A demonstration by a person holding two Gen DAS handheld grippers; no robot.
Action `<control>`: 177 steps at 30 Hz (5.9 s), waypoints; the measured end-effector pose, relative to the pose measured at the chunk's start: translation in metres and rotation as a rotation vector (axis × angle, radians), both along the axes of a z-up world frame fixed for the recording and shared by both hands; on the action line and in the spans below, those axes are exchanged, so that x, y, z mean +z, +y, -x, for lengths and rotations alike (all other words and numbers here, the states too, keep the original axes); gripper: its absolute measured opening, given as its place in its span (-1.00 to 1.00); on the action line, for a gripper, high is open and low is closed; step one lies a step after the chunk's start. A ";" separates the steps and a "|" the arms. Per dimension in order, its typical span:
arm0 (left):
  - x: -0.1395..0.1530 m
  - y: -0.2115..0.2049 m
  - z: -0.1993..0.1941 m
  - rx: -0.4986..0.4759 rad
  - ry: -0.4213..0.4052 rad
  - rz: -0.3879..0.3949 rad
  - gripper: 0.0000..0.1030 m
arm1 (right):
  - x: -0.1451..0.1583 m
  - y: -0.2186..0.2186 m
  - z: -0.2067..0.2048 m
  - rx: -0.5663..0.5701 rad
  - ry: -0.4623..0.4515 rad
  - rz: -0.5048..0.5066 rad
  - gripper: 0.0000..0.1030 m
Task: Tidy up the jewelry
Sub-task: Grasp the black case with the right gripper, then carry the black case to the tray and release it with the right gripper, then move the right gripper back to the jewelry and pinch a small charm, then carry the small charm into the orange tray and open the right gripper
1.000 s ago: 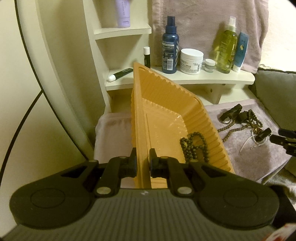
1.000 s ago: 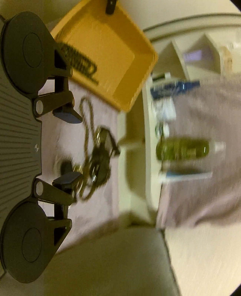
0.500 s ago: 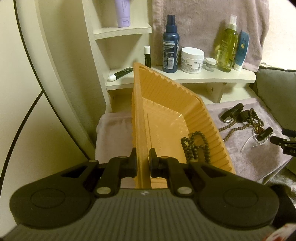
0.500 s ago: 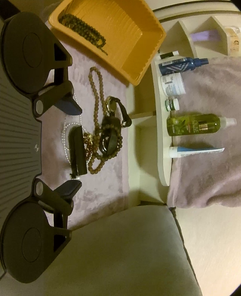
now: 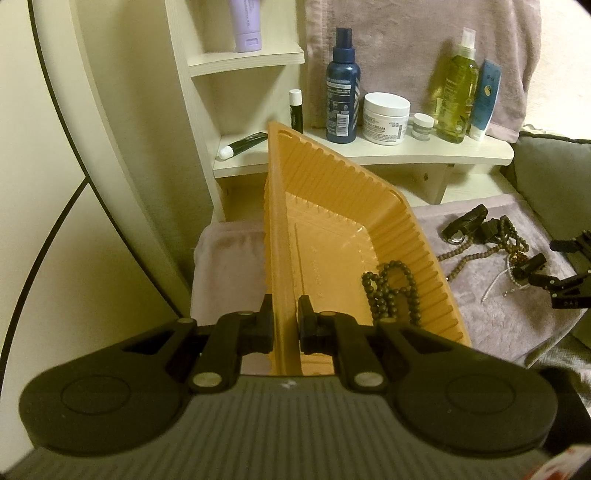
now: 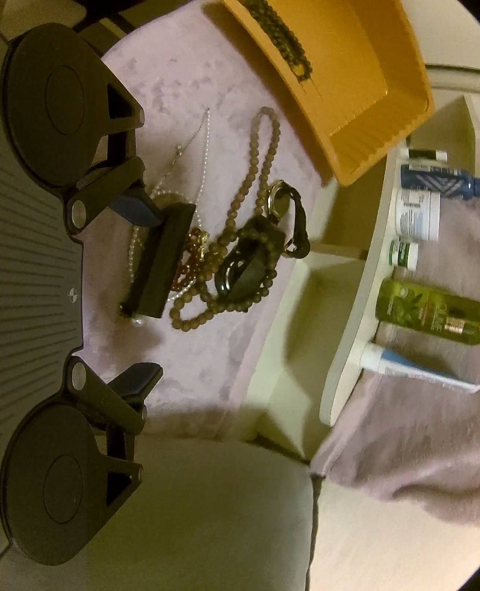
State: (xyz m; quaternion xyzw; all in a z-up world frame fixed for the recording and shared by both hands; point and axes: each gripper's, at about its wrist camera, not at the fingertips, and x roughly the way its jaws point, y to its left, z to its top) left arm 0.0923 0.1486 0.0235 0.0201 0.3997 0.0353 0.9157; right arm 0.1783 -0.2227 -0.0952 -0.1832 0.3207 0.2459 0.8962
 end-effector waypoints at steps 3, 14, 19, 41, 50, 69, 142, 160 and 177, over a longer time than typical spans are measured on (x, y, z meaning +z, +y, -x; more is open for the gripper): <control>0.000 0.000 0.000 0.000 0.001 0.000 -0.80 | -0.002 0.000 -0.008 0.060 0.027 -0.021 0.53; -0.001 0.001 0.000 0.004 0.006 -0.002 -0.80 | 0.003 0.007 -0.006 0.088 0.071 0.001 -0.43; 0.000 0.001 -0.001 0.002 0.005 0.000 -0.80 | 0.008 0.004 0.005 0.060 0.074 -0.032 -0.49; 0.003 -0.004 0.001 -0.013 -0.004 -0.009 -0.80 | 0.065 0.074 0.032 0.066 0.109 -0.369 -0.54; 0.003 -0.005 0.000 -0.022 -0.002 -0.016 -0.80 | 0.056 0.149 0.031 0.166 0.207 -0.431 -0.54; 0.003 -0.006 0.000 -0.028 -0.008 -0.016 -0.80 | 0.037 0.178 0.023 0.147 0.281 -0.506 0.14; 0.003 -0.007 -0.001 -0.018 -0.001 -0.025 -0.80 | -0.009 -0.007 0.009 -0.341 -0.024 -0.153 -0.71; 0.000 -0.005 0.000 -0.018 -0.003 -0.023 -0.80 | 0.014 -0.002 0.021 -0.332 -0.067 -0.190 -0.85; 0.001 -0.005 0.001 -0.022 -0.007 -0.020 -0.80 | 0.057 0.093 0.042 -0.086 -0.070 -0.332 -0.85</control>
